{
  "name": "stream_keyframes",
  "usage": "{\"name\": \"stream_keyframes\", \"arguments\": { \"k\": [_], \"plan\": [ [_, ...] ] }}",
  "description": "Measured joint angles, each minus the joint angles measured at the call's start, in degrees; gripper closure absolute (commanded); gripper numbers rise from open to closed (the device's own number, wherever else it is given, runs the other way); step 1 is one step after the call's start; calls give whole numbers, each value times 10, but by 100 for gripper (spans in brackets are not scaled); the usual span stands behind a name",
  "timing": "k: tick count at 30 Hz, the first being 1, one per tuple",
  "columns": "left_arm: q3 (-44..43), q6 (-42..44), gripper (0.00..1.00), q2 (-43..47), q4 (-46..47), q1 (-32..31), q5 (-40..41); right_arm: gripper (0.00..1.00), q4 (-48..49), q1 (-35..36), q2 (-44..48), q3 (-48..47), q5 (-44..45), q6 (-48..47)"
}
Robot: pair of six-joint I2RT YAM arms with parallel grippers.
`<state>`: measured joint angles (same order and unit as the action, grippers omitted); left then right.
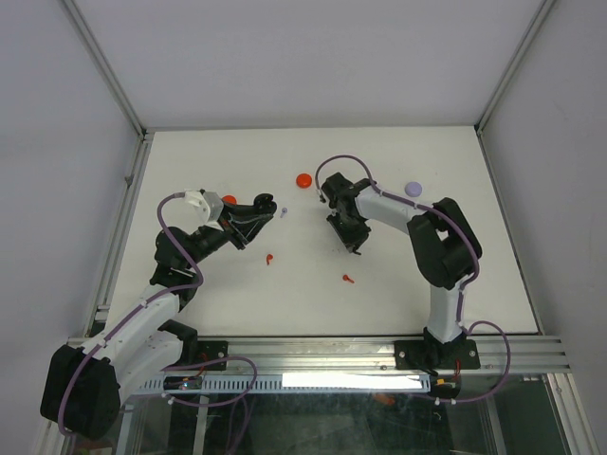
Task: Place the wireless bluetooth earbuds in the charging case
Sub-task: Pick up the earbud from the center of the board.
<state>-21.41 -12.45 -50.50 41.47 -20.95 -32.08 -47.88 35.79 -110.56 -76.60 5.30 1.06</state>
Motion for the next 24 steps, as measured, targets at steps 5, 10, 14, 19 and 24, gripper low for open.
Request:
{"name": "stream_keyframes", "arguments": {
  "k": [5, 10, 14, 19, 24],
  "plan": [
    [0, 0, 100, 0, 0, 0, 0, 77, -10, 4, -8, -10, 4, -2],
    [0, 0, 100, 0, 0, 0, 0, 84, -15, 6, -8, -11, 5, -2],
    [0, 0, 100, 0, 0, 0, 0, 85, -16, 6, -8, -11, 4, -3],
    [0, -2, 100, 0, 5, 0, -3, 85, -16, 6, 3, -7, -7, -1],
    [0, -2, 100, 0, 20, 0, -12, 85, -9, 6, 66, -6, -22, 6]
  ]
}}
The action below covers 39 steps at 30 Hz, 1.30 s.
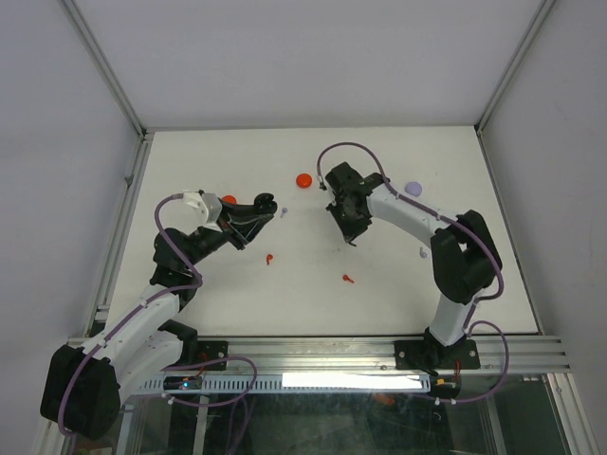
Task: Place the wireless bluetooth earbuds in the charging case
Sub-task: Pick up the earbud from the center of the board.
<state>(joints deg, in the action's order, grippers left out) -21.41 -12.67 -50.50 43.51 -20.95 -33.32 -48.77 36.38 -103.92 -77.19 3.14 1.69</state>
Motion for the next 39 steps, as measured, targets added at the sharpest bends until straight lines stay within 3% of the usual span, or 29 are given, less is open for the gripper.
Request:
{"name": "stream_keyframes", "arguments": {
  "k": [12, 22, 29, 39],
  "plan": [
    [0, 0, 100, 5, 28, 0, -10, 86, 96, 33, 179, 0, -25, 34],
    [2, 0, 100, 11, 44, 0, -23, 87, 271, 82, 313, 59, -87, 66],
    [6, 0, 100, 11, 57, 0, -41, 87, 409, 92, 366, 119, -146, 98],
    [8, -2, 100, 11, 71, 0, -57, 87, 567, 106, 375, 165, -218, 154]
  ]
}}
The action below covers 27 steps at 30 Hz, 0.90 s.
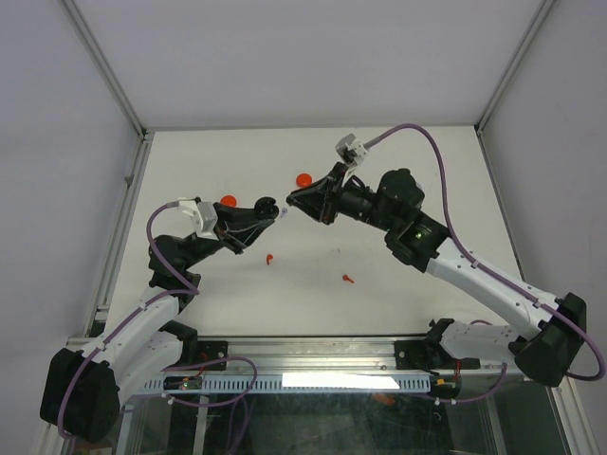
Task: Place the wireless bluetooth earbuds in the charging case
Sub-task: Pick up the earbud from the center of the board, then place the earbud in the charging case.
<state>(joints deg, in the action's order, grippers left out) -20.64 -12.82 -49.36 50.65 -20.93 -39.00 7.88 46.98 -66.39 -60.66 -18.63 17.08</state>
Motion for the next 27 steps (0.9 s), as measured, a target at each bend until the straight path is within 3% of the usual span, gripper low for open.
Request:
{"name": "stream_keyframes", "arguments": {
  "k": [9, 27],
  "plan": [
    [0, -4, 100, 0, 7, 0, -4, 87, 82, 23, -21, 8, -36, 37],
    [0, -16, 100, 3, 26, 0, -7, 87, 121, 33, -64, 9, -46, 72]
  ]
}}
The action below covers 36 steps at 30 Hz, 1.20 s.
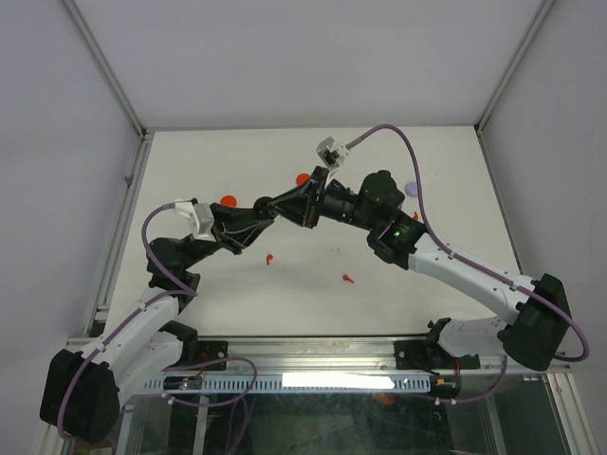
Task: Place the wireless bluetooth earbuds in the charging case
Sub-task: Place the earbud in the charging case.
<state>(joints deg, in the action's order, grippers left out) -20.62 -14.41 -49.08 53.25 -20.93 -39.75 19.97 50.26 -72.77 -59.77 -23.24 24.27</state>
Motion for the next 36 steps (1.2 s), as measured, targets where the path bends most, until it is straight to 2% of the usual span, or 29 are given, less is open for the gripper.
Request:
{"name": "stream_keyframes", "arguments": {
  "k": [36],
  "plan": [
    [17, -12, 100, 5, 8, 0, -6, 87, 6, 2, -7, 24, 12, -7]
  ]
}}
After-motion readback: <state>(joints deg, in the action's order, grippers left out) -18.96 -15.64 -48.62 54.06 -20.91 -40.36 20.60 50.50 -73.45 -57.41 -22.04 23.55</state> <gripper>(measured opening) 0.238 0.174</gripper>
